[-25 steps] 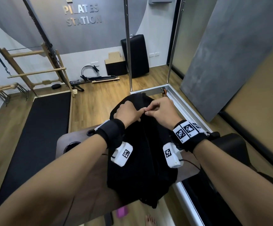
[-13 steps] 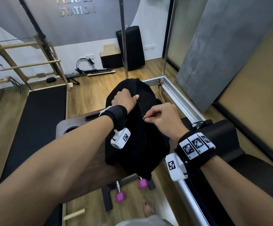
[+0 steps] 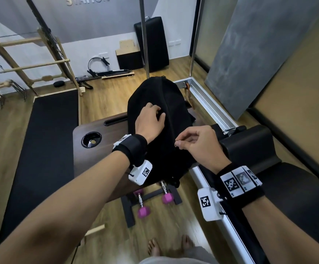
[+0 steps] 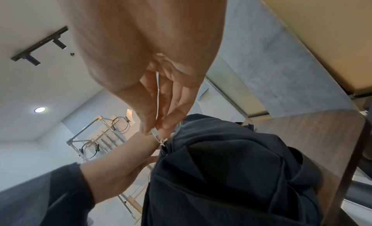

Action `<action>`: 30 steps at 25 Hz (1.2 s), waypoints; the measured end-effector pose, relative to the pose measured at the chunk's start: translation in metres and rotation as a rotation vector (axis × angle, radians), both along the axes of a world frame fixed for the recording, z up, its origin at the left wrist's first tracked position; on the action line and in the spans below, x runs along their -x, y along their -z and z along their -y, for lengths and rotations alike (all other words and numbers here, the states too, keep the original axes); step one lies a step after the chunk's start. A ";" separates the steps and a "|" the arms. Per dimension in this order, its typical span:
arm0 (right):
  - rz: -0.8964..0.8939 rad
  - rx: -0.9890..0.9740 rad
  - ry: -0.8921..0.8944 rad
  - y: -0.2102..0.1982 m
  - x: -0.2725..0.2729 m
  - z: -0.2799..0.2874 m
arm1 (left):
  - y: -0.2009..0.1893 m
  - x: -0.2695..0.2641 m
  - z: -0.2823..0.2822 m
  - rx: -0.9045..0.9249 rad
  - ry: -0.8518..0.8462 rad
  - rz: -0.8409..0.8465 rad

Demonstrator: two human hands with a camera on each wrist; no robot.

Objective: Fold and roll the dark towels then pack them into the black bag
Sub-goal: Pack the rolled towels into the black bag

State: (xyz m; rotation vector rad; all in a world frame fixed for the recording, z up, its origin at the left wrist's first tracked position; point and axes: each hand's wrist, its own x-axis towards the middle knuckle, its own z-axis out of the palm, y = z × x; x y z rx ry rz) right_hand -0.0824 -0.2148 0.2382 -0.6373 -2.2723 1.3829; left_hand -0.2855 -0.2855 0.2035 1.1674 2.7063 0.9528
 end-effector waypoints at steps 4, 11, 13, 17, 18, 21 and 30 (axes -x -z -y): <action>-0.059 0.155 0.046 -0.002 -0.001 -0.005 | 0.016 -0.024 0.032 -0.209 -0.106 0.078; 0.024 0.153 -0.081 0.007 -0.004 -0.004 | 0.061 -0.039 0.082 -0.321 -0.769 0.934; 0.098 0.155 -0.146 0.016 -0.013 -0.001 | 0.061 -0.035 0.084 -0.485 -0.795 1.053; 0.106 0.175 -0.130 0.024 -0.018 -0.001 | 0.051 -0.044 0.094 -0.526 -0.778 1.227; 0.093 0.185 -0.129 0.024 -0.017 -0.001 | 0.051 -0.046 0.096 -0.530 -0.762 1.265; 0.061 0.204 -0.140 0.023 -0.015 0.003 | 0.054 -0.050 0.098 -0.571 -0.757 1.392; -0.037 0.208 -0.113 0.020 0.003 -0.001 | 0.018 -0.052 0.102 -1.046 -0.980 1.164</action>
